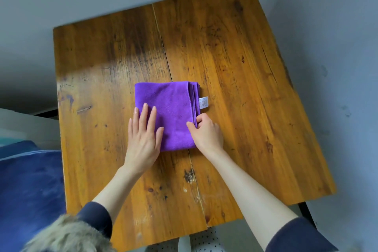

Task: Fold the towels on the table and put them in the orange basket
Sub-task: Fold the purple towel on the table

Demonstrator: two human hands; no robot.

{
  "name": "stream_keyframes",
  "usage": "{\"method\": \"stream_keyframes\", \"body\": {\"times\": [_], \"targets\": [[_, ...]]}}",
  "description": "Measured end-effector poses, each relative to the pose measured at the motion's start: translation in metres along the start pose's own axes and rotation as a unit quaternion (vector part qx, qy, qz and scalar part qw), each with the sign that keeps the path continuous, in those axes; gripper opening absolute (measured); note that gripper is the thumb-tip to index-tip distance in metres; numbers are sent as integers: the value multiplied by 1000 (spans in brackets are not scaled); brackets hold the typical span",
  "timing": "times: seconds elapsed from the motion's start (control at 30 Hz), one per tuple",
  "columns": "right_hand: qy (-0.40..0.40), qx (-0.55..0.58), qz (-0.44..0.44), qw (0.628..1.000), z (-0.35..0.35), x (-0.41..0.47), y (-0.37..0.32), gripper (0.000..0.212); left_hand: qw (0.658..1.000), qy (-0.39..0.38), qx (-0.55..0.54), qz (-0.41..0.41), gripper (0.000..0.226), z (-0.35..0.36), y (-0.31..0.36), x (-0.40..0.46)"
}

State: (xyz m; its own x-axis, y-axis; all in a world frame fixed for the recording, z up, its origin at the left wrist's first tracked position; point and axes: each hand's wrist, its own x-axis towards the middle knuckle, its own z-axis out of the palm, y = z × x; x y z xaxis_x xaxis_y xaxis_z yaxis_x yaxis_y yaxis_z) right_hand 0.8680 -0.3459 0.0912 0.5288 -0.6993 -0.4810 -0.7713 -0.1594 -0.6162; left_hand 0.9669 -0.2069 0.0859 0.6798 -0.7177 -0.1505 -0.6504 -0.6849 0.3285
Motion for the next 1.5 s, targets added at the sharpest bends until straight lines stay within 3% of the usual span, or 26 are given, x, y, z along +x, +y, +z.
{"method": "stream_keyframes", "body": {"times": [0.2,0.37,0.47,0.67,0.8,0.9,1.07,1.23,1.33,1.5], "targets": [[-19,23,-23,999,-5,7,2,9,996,-6,89,26,59,13,2,6],[-29,166,61,984,-5,8,7,4,991,-19,127,39,60,20,2,8],[-32,186,80,979,-6,9,7,11,991,-20,126,43,60,22,2,9],[48,65,26,996,-8,28,-14,29,990,-7,108,85,56,15,1,17],[98,4,11,995,-13,55,-33,29,991,18,90,95,54,6,0,39],[119,5,8,993,-14,66,-36,17,987,12,112,117,57,6,0,54],[153,33,2,988,-14,62,-37,17,983,-2,127,129,71,13,0,65],[290,-68,-200,934,8,28,-42,28,986,-8,101,131,60,10,4,65],[250,-121,-272,922,29,19,-41,39,991,31,12,128,51,4,-6,61],[129,-254,-243,927,44,28,-27,48,995,20,-25,96,53,3,-26,52]]}}
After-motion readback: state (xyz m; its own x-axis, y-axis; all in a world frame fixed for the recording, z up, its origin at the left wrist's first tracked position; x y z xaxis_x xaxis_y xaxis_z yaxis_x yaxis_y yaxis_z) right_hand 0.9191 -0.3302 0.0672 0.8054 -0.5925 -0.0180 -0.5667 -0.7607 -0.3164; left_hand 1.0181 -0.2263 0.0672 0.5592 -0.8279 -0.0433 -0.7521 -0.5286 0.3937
